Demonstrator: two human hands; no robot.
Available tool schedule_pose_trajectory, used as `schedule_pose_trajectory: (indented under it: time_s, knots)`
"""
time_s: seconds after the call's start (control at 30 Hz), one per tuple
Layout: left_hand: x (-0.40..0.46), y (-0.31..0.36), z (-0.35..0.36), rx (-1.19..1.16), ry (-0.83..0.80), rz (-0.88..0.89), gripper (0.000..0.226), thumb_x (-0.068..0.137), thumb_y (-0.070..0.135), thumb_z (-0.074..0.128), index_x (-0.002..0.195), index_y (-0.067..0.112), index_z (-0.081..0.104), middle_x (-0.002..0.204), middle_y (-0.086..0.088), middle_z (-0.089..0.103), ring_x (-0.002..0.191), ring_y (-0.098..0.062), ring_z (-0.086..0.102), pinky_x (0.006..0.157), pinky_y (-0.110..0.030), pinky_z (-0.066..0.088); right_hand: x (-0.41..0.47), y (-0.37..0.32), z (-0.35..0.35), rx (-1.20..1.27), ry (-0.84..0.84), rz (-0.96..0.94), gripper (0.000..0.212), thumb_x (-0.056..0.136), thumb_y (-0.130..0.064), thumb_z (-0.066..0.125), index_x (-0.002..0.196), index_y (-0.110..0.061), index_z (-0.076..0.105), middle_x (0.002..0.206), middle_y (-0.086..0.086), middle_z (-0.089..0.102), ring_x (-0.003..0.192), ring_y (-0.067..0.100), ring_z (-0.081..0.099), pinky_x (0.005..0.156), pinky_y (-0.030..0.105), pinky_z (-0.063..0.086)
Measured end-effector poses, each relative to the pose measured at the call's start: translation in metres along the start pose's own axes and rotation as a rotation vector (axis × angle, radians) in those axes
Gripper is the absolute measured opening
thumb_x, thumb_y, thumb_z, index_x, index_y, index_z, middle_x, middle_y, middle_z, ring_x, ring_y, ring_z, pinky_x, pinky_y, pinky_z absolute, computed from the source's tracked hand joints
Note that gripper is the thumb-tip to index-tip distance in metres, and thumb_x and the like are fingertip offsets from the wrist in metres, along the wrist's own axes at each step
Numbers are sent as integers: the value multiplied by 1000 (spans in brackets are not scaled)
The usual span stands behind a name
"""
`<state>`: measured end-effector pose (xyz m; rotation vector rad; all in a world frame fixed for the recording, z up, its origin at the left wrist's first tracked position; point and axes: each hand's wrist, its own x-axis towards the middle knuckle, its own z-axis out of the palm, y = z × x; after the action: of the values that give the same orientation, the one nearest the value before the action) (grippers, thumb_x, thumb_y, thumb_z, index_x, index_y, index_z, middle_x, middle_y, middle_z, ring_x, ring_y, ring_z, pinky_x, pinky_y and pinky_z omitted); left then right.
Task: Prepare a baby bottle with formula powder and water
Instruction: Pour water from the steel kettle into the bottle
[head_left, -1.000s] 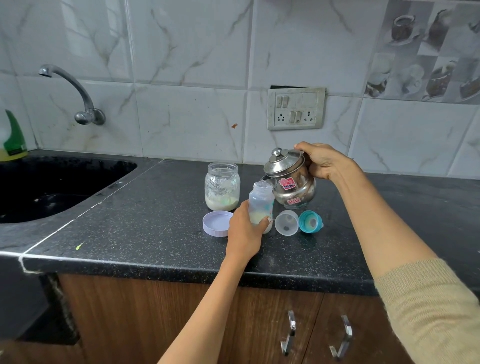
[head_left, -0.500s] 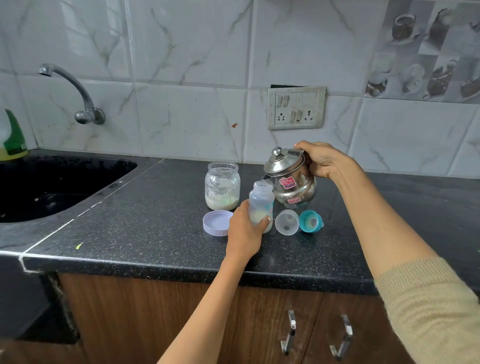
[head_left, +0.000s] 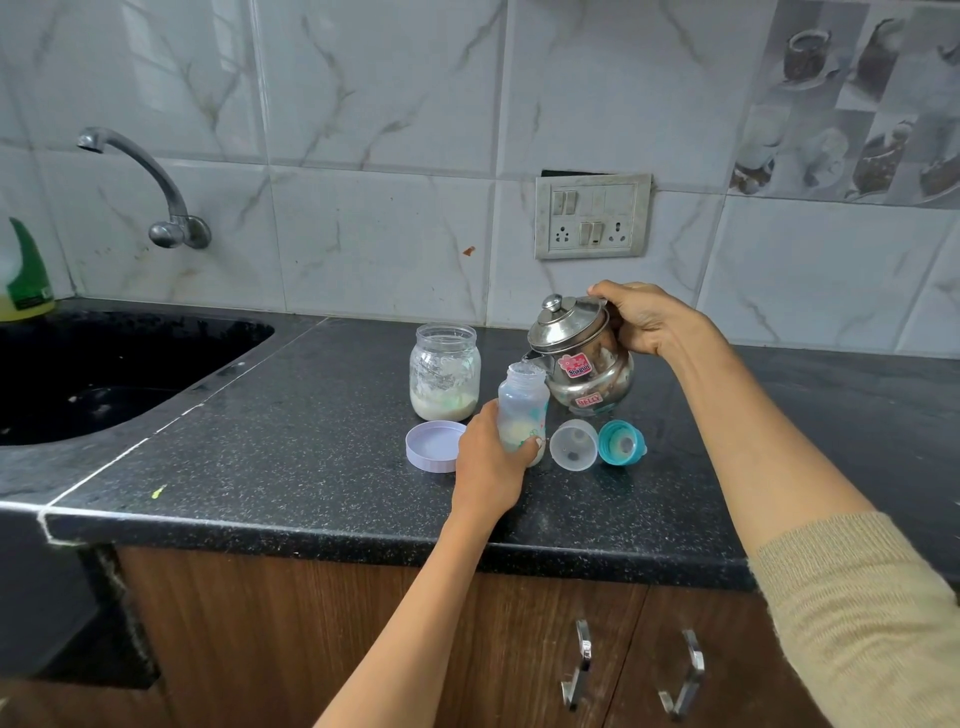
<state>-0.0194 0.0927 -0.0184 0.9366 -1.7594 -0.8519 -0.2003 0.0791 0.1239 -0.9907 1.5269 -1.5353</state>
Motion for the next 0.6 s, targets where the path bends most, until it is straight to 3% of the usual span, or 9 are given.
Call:
schedule_pose_trajectory:
  time_s: [0.6]
  knots:
    - [0, -2, 0, -28, -8, 0, 30, 81, 12, 68, 107, 11, 53, 103, -3, 61, 92, -18, 56, 73, -27, 40, 3, 2, -3, -32, -1, -5, 16, 91, -10, 54, 75, -8, 55, 71, 9, 55, 62, 17, 52, 64, 30, 47]
